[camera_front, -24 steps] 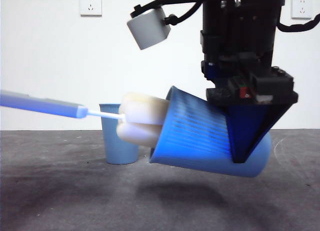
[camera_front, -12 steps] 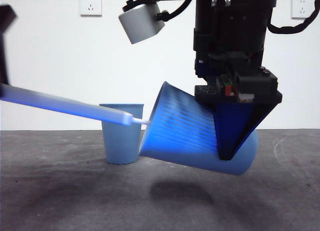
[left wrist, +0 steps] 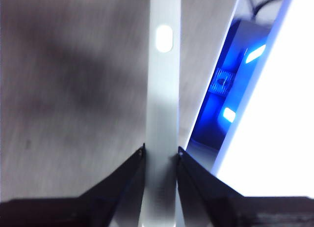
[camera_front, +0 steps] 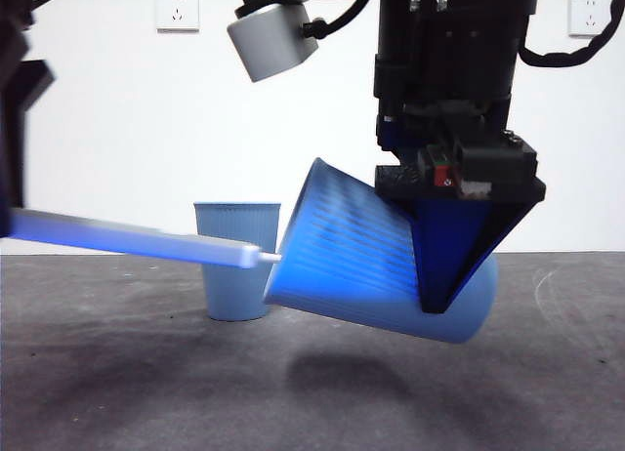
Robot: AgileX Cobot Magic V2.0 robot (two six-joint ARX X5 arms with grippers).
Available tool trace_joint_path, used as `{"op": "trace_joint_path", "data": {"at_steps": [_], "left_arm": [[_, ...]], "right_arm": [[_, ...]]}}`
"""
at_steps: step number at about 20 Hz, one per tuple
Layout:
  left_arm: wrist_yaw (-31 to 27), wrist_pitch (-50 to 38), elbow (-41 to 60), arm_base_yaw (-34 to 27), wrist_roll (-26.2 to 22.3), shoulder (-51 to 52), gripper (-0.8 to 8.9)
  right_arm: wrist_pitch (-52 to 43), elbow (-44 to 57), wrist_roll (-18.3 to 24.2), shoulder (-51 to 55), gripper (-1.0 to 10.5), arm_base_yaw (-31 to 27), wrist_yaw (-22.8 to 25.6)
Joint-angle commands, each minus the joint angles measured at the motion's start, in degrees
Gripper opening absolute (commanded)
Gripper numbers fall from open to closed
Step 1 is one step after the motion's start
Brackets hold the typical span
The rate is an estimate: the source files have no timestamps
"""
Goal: Pick up the cup brush,pick up the cup,insert the brush into the cup,clean the cup,put the cup brush back,put the cup back to the fixed position on the table
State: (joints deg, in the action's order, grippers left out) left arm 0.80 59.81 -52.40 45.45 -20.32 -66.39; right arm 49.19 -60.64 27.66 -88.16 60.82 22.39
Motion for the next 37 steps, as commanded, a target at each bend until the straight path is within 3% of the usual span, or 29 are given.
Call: {"op": "trace_joint_path", "data": {"at_steps": [1, 13, 19, 22, 28, 33, 37], "left_arm": [[-1.0, 1.5, 0.4, -0.9, 2.1, 1.6, -0.09], [-3.4, 12.6, 0.4, -3.9, 6.3, 20.4, -0.09], [-3.5, 14.9, 0.4, -3.9, 13.2, 29.4, -0.09], [-4.1, 11.5, 0.4, -3.9, 21.0, 32.8, -0.09], [-16.0, -5.2, 0.5, -4.2, 35.6, 34.1, -0.09], [-16.9, -11.8, 0.7, -8.9, 36.7, 29.6, -0.09], [-9.0, -18.9, 1.4, -19.4, 36.1, 23.3, -0.09]], "right_arm": [[0.4, -0.2, -0.7, -0.1, -0.2, 0.3, -0.3], [0.0, -0.2, -2.3, -0.1, -0.2, 0.2, -0.3], [-3.3, -0.2, -7.9, 1.2, -0.2, 0.2, -0.3], [-7.1, -0.2, -12.9, 4.3, -0.2, 0.2, -0.3], [-13.7, -0.2, -23.9, 15.3, -0.2, 0.2, 1.6], [-16.8, -0.2, -26.2, 24.1, -0.2, 0.2, 4.0], [-16.2, -0.2, -26.6, 31.2, -0.2, 0.2, 5.1]]}}
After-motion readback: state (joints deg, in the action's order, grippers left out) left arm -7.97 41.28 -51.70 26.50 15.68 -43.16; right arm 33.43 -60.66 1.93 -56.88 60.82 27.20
